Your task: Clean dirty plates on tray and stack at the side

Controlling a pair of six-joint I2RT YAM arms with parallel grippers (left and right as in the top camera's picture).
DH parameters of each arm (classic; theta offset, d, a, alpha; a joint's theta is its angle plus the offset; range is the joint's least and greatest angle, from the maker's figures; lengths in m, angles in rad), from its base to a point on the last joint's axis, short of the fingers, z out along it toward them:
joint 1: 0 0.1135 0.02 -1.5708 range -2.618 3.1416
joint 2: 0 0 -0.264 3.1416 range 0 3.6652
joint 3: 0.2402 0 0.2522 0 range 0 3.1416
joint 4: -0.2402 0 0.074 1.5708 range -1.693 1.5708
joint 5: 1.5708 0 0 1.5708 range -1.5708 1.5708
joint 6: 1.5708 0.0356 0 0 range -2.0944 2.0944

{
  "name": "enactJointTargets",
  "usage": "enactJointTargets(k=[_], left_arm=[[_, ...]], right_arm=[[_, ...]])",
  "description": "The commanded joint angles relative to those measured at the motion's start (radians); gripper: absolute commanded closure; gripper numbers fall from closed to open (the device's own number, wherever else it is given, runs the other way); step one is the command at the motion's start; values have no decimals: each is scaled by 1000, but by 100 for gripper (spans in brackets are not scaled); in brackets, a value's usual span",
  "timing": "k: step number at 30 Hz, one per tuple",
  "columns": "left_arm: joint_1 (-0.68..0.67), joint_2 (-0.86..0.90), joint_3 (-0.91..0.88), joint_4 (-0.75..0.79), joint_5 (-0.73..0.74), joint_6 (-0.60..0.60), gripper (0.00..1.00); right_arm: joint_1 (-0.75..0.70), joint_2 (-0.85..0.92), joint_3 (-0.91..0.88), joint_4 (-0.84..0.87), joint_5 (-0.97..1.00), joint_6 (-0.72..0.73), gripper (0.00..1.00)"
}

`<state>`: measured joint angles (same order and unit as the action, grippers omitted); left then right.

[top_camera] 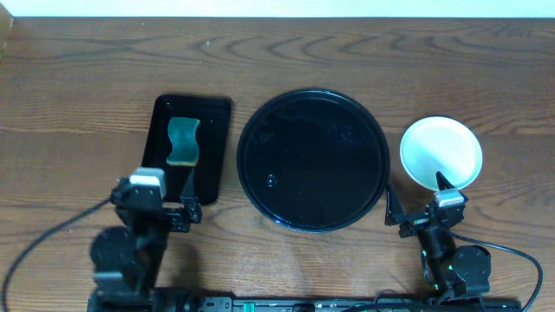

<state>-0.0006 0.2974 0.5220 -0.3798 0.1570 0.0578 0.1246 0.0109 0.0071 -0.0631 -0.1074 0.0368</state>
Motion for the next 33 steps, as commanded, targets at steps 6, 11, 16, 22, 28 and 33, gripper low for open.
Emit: enactJointTargets(k=[6,11,16,22,28,33], left_arm=[[5,-189,-338,226,-21,21,11],[5,-229,-429,309,-50,21,12],[5,-258,-476,340,-77,21,12],[5,-276,-518,314,-79,12,12],[5,-296,-518,319,-79,-17,12],[5,-296,-518,317,-80,-17,12]], right_arm=[[-2,-6,-2,-3,3,-8,1],[-2,-6,-2,-3,2,-8,1],[-2,-6,-2,-3,3,-8,1],[-2,-6,-2,-3,2,-8,1],[-2,-6,-2,-3,3,-8,1],[-2,-6,-2,-3,3,-8,1]])
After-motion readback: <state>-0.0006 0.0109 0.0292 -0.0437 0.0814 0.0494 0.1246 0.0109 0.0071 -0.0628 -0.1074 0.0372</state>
